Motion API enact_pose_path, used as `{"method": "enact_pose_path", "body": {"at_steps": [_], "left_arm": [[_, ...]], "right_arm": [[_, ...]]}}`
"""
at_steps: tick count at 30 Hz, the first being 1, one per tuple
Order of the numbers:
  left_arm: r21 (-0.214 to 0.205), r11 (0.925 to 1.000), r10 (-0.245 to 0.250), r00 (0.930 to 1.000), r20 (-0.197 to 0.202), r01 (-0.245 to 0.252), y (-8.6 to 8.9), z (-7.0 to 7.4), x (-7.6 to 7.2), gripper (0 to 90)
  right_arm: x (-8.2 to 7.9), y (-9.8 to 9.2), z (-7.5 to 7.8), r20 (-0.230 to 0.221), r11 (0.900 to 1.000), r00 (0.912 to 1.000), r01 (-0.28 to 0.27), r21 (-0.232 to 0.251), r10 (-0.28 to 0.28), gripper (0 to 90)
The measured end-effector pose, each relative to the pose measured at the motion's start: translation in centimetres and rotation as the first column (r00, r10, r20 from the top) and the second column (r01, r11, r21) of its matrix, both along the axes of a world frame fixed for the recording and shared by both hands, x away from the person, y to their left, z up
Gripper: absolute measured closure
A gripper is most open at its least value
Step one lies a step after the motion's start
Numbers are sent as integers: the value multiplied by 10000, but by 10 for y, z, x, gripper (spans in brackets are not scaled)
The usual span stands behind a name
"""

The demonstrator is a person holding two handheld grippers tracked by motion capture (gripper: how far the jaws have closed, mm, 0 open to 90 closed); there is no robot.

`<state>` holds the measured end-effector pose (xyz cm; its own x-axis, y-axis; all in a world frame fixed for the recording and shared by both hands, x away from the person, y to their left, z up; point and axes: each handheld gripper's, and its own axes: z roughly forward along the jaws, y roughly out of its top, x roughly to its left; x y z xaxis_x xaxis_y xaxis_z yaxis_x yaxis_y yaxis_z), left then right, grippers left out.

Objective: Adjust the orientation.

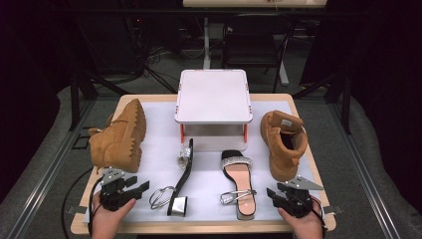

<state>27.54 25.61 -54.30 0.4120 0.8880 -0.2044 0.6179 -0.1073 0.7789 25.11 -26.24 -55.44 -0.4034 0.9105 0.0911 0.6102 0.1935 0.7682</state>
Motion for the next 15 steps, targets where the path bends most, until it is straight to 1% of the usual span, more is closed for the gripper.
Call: {"method": "enact_pose_path", "body": {"at_steps": [2, 3, 4, 8, 10, 11, 13, 15], "left_arm": [[-112, 9999, -116, 9999, -87, 115, -1, 1, -1, 474], [-84, 9998, -164, 9998, -143, 163, -1, 2, -1, 475], [-117, 9997, -214, 9997, -151, 212, -1, 2, -1, 480], [-172, 9993, -322, 9993, -165, 319, -3, 3, -1, 496], [-227, 9990, -391, 9991, -143, 387, -3, 5, -2, 505], [-300, 9985, -457, 9989, -96, 453, -3, 8, -3, 517], [-338, 9980, -527, 9986, -55, 525, -3, 9, -3, 521], [-440, 9970, -642, 9979, 15, 642, -5, 14, -5, 524]], "right_arm": [[0, -2, -1, 36, 9999, 10000, 50, 91, -50, 522], [0, -2, -1, 85, 9999, 10000, 46, 109, -47, 529], [0, -3, 0, 77, 10000, 10000, 37, 55, -38, 530], [1, -5, 0, 52, 9998, 9999, 113, 164, -114, 527], [2, -5, -1, -13, 9998, 9999, 135, 147, -135, 521], [2, -6, -2, -168, 9998, 9998, 128, 178, -125, 519], [3, -6, -2, -166, 9998, 9998, 146, 160, -143, 518], [3, -7, -1, -120, 9998, 9998, 145, 134, -143, 518]]}}
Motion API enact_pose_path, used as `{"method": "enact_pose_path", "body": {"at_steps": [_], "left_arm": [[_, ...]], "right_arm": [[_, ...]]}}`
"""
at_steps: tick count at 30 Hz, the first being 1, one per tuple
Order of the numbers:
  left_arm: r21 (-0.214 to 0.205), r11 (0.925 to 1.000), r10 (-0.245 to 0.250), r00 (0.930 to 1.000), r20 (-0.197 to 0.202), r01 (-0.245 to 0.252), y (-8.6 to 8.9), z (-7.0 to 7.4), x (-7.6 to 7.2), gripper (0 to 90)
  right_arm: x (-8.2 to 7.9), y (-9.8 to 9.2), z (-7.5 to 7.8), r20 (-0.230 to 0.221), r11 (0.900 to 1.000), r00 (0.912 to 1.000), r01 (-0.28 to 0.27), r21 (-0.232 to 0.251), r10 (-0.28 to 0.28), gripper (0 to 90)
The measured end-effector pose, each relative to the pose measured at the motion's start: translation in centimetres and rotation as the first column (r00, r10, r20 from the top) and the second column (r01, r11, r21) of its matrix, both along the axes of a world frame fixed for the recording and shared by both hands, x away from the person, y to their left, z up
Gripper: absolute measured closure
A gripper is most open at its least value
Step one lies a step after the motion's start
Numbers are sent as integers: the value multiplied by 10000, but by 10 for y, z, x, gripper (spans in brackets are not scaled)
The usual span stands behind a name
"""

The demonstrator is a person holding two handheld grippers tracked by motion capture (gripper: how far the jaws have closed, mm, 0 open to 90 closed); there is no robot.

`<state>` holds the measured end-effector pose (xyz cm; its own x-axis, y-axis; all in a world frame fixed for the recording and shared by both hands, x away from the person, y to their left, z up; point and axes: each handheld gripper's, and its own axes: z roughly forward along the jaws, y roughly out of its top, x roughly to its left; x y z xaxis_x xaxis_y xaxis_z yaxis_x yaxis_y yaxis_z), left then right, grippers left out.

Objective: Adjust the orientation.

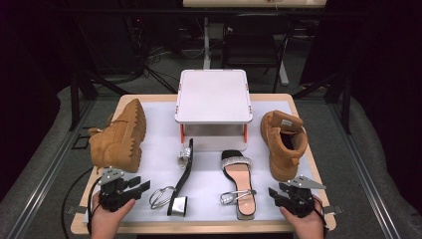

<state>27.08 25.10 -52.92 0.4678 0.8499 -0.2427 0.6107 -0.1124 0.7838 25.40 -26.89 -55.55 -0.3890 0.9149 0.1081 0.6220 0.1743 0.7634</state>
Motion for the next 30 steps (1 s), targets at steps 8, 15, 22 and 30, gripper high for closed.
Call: {"method": "enact_pose_path", "body": {"at_steps": [8, 15, 22, 30], "left_arm": [[-157, 9990, -414, 9991, -25, 414, -11, 11, -3, 520], [-327, 9968, -722, 9974, 39, 723, -25, 23, -4, 510], [-303, 9937, -1081, 9941, -134, 1076, -44, 33, -5, 510], [-5, 9854, -1702, 9849, -323, 1703, -64, 35, -5, 558]], "right_arm": [[0, -3, 0, 4, 10000, 10000, 63, 33, -63, 519], [0, -3, 0, -27, 9999, 10000, 39, 124, -38, 521], [0, -4, 0, -15, 9999, 10000, 37, 132, -36, 520], [-1, -6, 0, -42, 9998, 10000, 67, 173, -66, 520]]}}
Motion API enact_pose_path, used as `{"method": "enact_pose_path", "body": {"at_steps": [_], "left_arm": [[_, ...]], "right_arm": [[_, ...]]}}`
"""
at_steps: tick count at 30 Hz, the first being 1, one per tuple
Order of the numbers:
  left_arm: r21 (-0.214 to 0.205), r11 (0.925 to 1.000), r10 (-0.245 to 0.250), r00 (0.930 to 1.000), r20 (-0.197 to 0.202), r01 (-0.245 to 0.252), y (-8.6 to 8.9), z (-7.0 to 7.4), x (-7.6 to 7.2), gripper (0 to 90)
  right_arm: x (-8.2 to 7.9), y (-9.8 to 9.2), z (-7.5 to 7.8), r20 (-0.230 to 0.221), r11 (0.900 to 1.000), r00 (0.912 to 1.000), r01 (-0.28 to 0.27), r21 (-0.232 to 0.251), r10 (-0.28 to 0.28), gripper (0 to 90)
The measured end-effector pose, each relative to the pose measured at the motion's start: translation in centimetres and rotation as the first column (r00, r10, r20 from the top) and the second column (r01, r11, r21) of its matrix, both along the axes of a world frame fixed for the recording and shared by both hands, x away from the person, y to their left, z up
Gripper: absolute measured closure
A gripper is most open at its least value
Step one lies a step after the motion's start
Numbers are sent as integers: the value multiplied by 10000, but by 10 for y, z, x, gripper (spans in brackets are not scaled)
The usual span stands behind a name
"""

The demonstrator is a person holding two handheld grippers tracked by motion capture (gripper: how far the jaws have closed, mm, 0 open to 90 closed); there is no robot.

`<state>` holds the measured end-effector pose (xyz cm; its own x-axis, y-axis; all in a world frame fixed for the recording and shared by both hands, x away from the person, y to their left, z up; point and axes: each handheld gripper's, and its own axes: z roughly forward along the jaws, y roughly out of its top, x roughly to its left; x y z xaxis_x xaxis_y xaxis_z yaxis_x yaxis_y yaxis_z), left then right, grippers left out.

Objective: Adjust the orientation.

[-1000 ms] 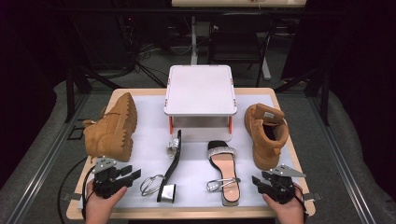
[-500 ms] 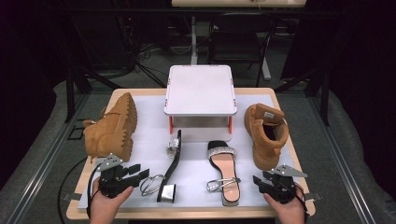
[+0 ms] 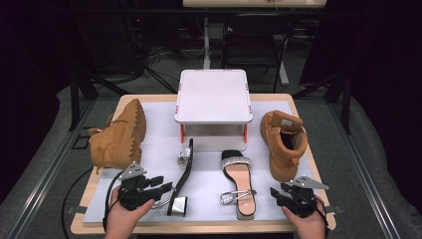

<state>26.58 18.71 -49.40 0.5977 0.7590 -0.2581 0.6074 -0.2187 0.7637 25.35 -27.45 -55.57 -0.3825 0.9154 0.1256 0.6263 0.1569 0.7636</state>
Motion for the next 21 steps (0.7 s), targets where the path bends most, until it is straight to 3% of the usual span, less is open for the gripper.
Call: {"method": "enact_pose_path", "body": {"at_steps": [7, 18, 21], "left_arm": [[330, 9994, -61, 10000, -4, 61, -5, -8, -1, 623], [89, 9992, -378, 9991, -216, 380, -5, -10, -4, 783], [223, 9983, -544, 9984, -137, 547, -9, -8, -4, 811]], "right_arm": [[-1, -1, 1, 86, 10000, 10000, 21, 62, -21, 516], [-1, -3, 2, 59, 10000, 10000, -16, 88, 15, 514], [-1, -3, 2, 61, 9999, 10000, 21, 139, -22, 514]]}}
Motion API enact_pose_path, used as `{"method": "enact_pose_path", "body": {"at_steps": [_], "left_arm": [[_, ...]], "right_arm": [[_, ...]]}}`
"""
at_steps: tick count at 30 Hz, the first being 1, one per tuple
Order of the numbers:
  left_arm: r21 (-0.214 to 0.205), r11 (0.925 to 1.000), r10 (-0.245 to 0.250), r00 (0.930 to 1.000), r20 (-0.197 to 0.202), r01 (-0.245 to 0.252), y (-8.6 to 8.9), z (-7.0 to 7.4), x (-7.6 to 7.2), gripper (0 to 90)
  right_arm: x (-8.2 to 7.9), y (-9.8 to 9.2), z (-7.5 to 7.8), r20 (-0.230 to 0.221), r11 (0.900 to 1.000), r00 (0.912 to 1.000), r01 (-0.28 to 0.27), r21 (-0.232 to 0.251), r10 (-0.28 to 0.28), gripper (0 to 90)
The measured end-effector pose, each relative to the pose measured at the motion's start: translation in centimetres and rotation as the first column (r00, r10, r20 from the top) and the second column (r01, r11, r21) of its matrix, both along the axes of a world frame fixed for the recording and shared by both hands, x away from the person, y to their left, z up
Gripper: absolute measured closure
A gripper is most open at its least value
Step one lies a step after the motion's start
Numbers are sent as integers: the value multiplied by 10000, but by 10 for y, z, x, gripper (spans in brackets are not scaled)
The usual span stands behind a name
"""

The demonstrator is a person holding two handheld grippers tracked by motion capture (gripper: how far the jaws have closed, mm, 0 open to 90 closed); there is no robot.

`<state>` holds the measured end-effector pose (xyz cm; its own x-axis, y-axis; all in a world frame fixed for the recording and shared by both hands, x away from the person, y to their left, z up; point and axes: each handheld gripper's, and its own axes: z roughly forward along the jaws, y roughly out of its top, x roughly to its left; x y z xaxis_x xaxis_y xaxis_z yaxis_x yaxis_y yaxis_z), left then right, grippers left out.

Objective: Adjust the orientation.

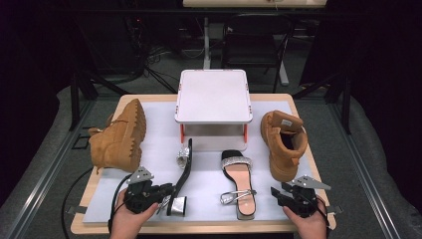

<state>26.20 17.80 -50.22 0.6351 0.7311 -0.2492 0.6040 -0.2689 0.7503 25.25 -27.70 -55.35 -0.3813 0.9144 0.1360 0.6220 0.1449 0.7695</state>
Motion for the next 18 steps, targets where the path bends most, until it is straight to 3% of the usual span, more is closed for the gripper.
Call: {"method": "enact_pose_path", "body": {"at_steps": [18], "left_arm": [[-51, 9971, -765, 9971, 55, 765, -35, 7, 7, 816]], "right_arm": [[0, -2, 0, -32, 9999, 10000, 70, 144, -69, 515]]}}
